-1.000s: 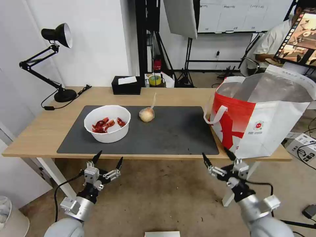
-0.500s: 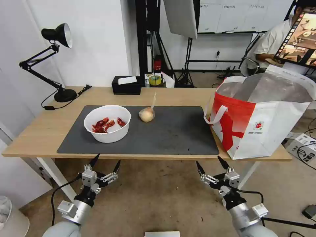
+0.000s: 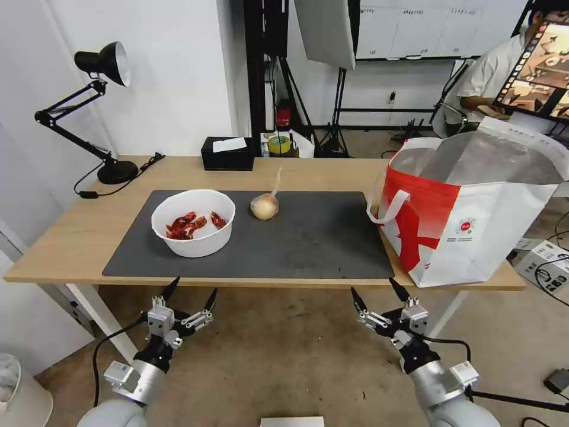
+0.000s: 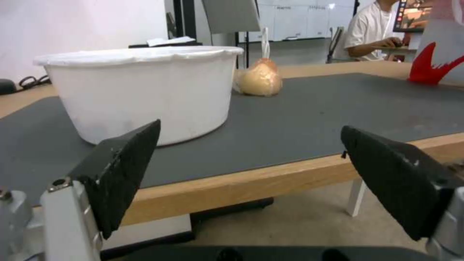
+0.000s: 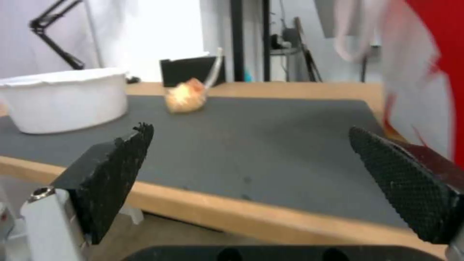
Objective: Pick up the trash from the table and place it into the takeout bag.
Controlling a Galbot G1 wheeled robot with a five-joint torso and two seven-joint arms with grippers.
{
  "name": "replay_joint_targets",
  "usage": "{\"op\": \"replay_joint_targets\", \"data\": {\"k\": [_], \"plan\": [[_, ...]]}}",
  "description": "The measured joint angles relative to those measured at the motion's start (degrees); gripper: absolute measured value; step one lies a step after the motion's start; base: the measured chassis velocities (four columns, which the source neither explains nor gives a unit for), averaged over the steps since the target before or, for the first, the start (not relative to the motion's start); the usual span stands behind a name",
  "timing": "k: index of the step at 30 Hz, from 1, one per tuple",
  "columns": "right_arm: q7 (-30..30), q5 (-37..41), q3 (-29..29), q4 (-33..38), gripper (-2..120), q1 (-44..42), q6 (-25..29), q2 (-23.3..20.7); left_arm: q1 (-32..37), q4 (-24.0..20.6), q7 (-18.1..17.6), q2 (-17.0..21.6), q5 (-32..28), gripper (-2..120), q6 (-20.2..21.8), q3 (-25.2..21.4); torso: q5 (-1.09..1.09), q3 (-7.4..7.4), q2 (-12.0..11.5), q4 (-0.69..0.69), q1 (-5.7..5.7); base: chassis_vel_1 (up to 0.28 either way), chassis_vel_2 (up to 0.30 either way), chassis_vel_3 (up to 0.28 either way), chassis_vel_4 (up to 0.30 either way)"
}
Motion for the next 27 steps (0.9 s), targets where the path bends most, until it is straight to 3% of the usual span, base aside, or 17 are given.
{"op": "replay_joint_targets", "data": {"k": [4, 9, 13, 20, 27], "plan": [[0.3, 1.1, -2.0, 0.4, 100, 3.4, -1.5, -2.2, 0.0, 0.0, 0.0, 0.5, 0.0, 100, 0.1, 0.0, 0.00, 0.00, 0.0, 0.00, 0.00, 0.000, 0.000, 0.000, 0.000], [1.7, 5.4, -8.7, -0.2, 100, 15.8, -5.4, -7.2, -0.2, 0.0, 0.4, 1.7, -0.1, 100, 0.2, -0.5, 0.00, 0.01, 0.0, 0.00, 0.00, 0.000, 0.000, 0.000, 0.000], [3.1, 7.2, -13.9, -2.1, 100, 24.4, -7.5, -8.1, -0.3, 0.3, 0.6, 2.2, -0.3, 100, 0.2, -0.8, 0.00, 0.01, 0.0, 0.00, 0.00, 0.000, 0.000, 0.000, 0.000], [6.0, 9.9, -24.0, -7.7, 100, 39.4, -10.2, -6.6, -0.4, 0.6, 0.6, 2.0, -0.4, 100, 0.2, -0.8, -0.01, 0.01, 0.0, 0.01, 0.00, 0.000, 0.000, 0.000, 0.000], [9.5, 14.3, -33.8, -18.3, 100, 55.4, -14.3, -0.9, -0.3, 1.2, 0.6, 1.7, -0.2, 100, 0.2, -0.9, -0.02, 0.00, 0.0, 0.00, 0.00, 0.000, 0.000, 0.000, 0.000]]}}
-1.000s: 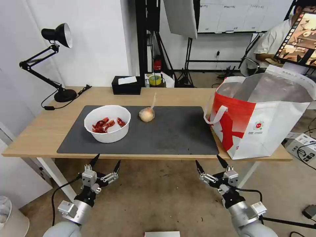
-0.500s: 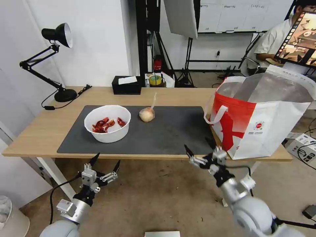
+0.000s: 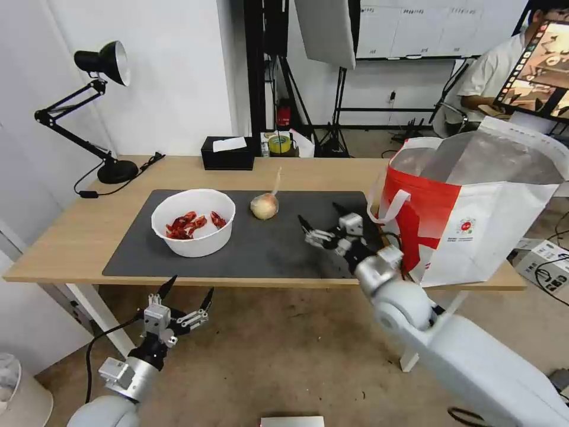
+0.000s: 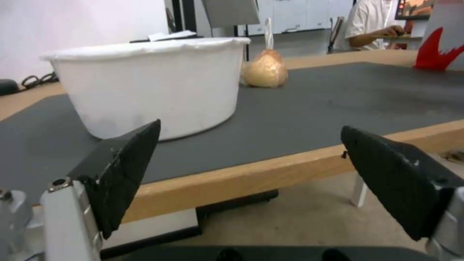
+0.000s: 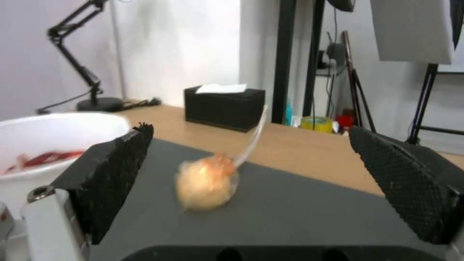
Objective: Pick up the trash from the table and place it into the takeout bag.
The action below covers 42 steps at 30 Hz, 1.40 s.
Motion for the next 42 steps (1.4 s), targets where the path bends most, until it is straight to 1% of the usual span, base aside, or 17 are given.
{"op": "replay_joint_targets", "data": {"k": [1, 3, 4, 5, 8, 9, 12, 13, 15, 16, 18, 19, 20, 23, 26, 34, 42], "plan": [[0.0, 0.0, 0.0, 0.0, 100, 0.0, 0.0, 0.0, 0.0, 0.0, 0.0, 0.0, 0.0, 100, 0.0, 0.0, 0.00, 0.00, 0.0, 0.00, 0.00, 0.000, 0.000, 0.000, 0.000], [1.1, 3.2, -3.8, -5.3, 100, 6.1, -2.3, 3.1, -0.1, 0.2, 0.0, 0.1, 0.0, 100, 0.0, 0.1, 0.02, 0.01, 0.0, -0.01, 0.00, 0.000, 0.000, 0.000, 0.000], [1.1, 3.2, -3.8, -5.3, 100, 6.1, -2.3, 3.1, -0.1, 0.2, 0.0, 0.1, 0.0, 100, 0.0, 0.1, 0.02, 0.01, 0.0, -0.01, 0.00, 0.000, 0.000, 0.000, 0.000], [1.4, 4.0, -5.3, -7.7, 100, 8.3, -2.6, 4.8, -0.1, 0.2, 0.0, 0.1, 0.1, 100, 0.0, 0.1, -0.01, 0.00, 0.0, 0.00, 0.00, 0.000, 0.000, 0.000, 0.000], [1.6, 5.0, -9.8, -16.1, 100, 14.2, -3.5, 10.7, 0.0, 0.2, 0.0, 0.1, 0.1, 100, 0.0, -0.1, 0.00, 0.00, 0.0, 0.02, 0.00, 0.000, 0.000, 0.000, 0.000], [1.6, 5.0, -9.8, -16.1, 100, 14.2, -3.5, 10.7, 0.0, 0.2, 0.0, 0.1, 0.1, 100, 0.0, -0.1, 0.00, 0.00, 0.0, 0.02, 0.00, 0.000, 0.000, 0.000, 0.000], [1.4, 5.5, -12.8, -24.4, 100, 18.5, -5.2, 15.9, 0.2, 0.2, 0.0, 0.1, 0.1, 100, 0.0, -0.5, 0.02, 0.00, 0.0, 0.02, 0.00, 0.000, 0.000, 0.000, 0.000], [1.4, 5.5, -12.8, -24.4, 100, 18.5, -5.2, 15.9, 0.2, 0.2, 0.0, 0.1, 0.1, 100, 0.0, -0.5, 0.02, 0.00, 0.0, 0.02, 0.00, 0.000, 0.000, 0.000, 0.000], [1.3, 5.0, -14.0, -29.9, 100, 21.0, -7.6, 19.2, 0.3, 0.2, 0.0, 0.1, 0.0, 100, 0.0, -0.7, 0.01, 0.00, 0.0, 0.00, 0.00, 0.000, 0.000, 0.000, 0.000], [1.3, 5.0, -14.0, -29.9, 100, 21.0, -7.6, 19.2, 0.3, 0.2, 0.0, 0.1, 0.0, 100, 0.0, -0.7, 0.01, 0.00, 0.0, 0.00, 0.00, 0.000, 0.000, 0.000, 0.000], [1.2, 4.0, -14.4, -34.6, 100, 23.0, -10.3, 22.1, 0.3, 0.2, 0.0, 0.1, 0.0, 100, 0.0, -0.8, 0.00, 0.00, 0.0, 0.02, 0.00, 0.000, 0.000, 0.000, 0.000], [0.5, 3.8, -14.4, -36.2, 100, 23.5, -10.6, 23.1, 0.2, 0.4, 0.0, 0.0, -0.1, 100, -0.1, -0.8, 0.00, 0.00, 0.0, 0.01, 0.00, 0.000, 0.000, 0.000, 0.000], [0.5, 3.8, -14.4, -36.2, 100, 23.5, -10.6, 23.1, 0.2, 0.4, 0.0, 0.0, -0.1, 100, -0.1, -0.8, 0.00, 0.00, 0.0, 0.01, 0.00, 0.000, 0.000, 0.000, 0.000], [-1.1, 3.4, -14.4, -40.1, 100, 24.8, -11.3, 25.7, -0.2, 0.9, 0.0, 0.0, -0.1, 100, -0.3, -0.8, 0.01, 0.00, 0.0, 0.01, 0.00, 0.000, 0.000, 0.000, 0.000], [-1.5, 3.1, -14.3, -41.3, 100, 25.1, -12.6, 26.5, -0.4, 1.0, 0.0, 0.0, -0.2, 100, -0.3, -0.7, 0.01, 0.00, 0.0, 0.01, 0.00, 0.000, 0.000, 0.000, 0.000], [-3.7, 2.5, -15.0, -42.7, 100, 25.5, -15.4, 26.7, -0.9, 1.2, 0.0, 0.1, -0.6, 100, -0.4, -0.7, 0.01, 0.00, 0.0, 0.00, -0.01, 0.000, 0.000, 0.000, 0.000], [-4.9, 1.2, -15.4, -45.1, 100, 25.8, -16.1, 28.1, -0.9, 1.3, 0.1, -0.1, -0.6, 100, -0.5, -0.5, 0.02, 0.00, 0.0, 0.00, -0.01, 0.000, 0.000, 0.000, 0.000]]}}
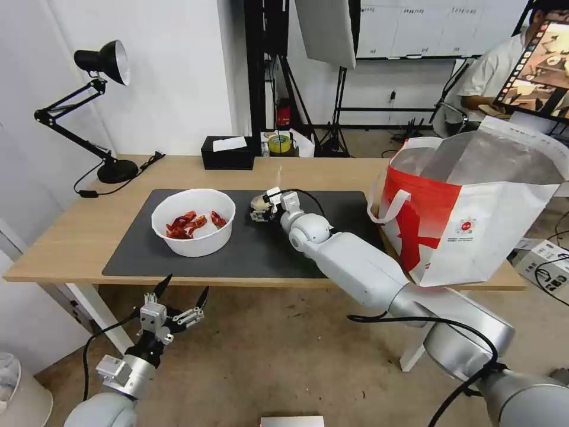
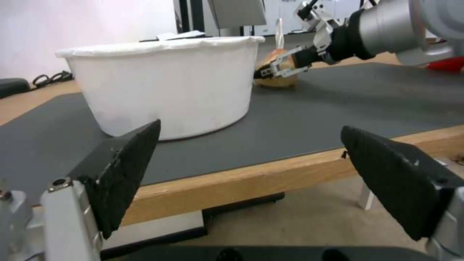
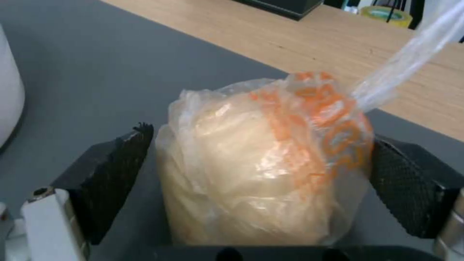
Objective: Pick up the trash from the table and place it into the takeout bag.
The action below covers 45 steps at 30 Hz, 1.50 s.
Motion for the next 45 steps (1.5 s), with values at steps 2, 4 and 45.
{"op": "replay_joint_targets", "data": {"k": [2, 4, 45], "plan": [[-0.1, -0.2, 0.0, -0.5, 100, 0.0, 0.0, 0.3, 0.0, 0.0, 0.0, 0.0, 0.0, 100, 0.0, 0.0, 0.00, 0.00, 0.0, 0.00, 0.00, 0.000, 0.000, 0.000, 0.000], [-0.4, -0.4, 0.0, -1.0, 100, 0.1, -0.1, 0.7, 0.1, 0.0, 0.0, 0.0, 0.0, 100, -0.1, 0.0, 0.00, 0.00, 0.0, 0.00, 0.00, 0.000, 0.000, 0.000, 0.000], [6.9, -13.5, 25.6, 51.3, 8, -30.8, 14.1, -30.0, 0.4, -1.4, -0.4, -0.8, 1.4, 100, -0.3, 2.0, 0.02, -0.01, 0.0, 0.00, -0.01, 0.000, 0.000, 0.000, 0.000]]}}
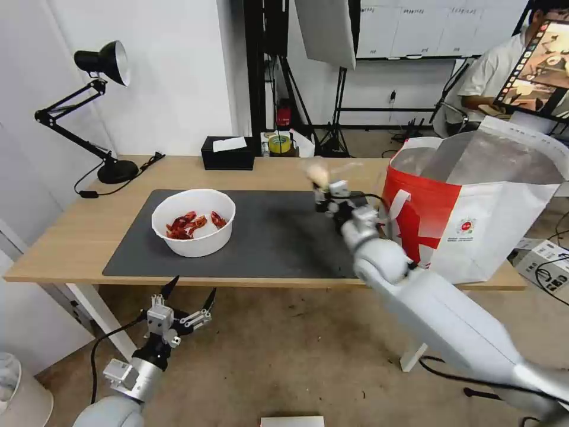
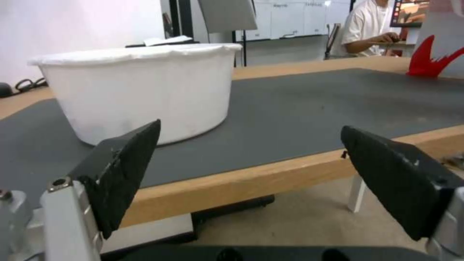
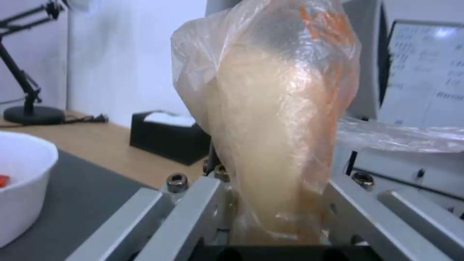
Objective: Pick up the trash from the table and place it into the takeout bag.
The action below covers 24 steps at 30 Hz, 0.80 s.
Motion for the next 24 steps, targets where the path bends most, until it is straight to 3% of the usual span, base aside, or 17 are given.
{"op": "replay_joint_targets", "data": {"k": [7, 10, 18, 24], "plan": [[2.8, -1.8, 9.3, 7.4, 7, -6.9, 1.6, -4.7, -0.8, 0.1, -0.1, -0.4, 0.1, 100, 0.2, 1.1, -0.01, 0.00, 0.0, -0.01, 0.00, 0.000, 0.000, 0.000, 0.000], [7.4, -1.9, 12.5, 8.1, 7, -7.7, 3.0, -5.4, -1.1, 0.0, -0.2, -0.4, 0.1, 100, 0.3, 1.7, -0.01, 0.00, 0.0, 0.00, 0.00, 0.000, 0.000, 0.000, 0.000], [19.9, -2.1, 13.9, 6.6, 7, -6.3, 4.4, -4.0, -0.2, -0.5, -0.2, -0.9, 0.6, 100, 0.4, 1.9, -0.01, 0.01, 0.0, 0.01, 0.01, 0.000, 0.000, 0.000, 0.000], [29.8, 3.3, 13.7, 5.9, 7, -3.8, -1.6, -4.4, 0.2, -1.1, -0.2, -0.7, 0.6, 100, 0.4, 1.6, -0.02, 0.01, 0.0, 0.01, 0.01, 0.000, 0.000, 0.000, 0.000]]}}
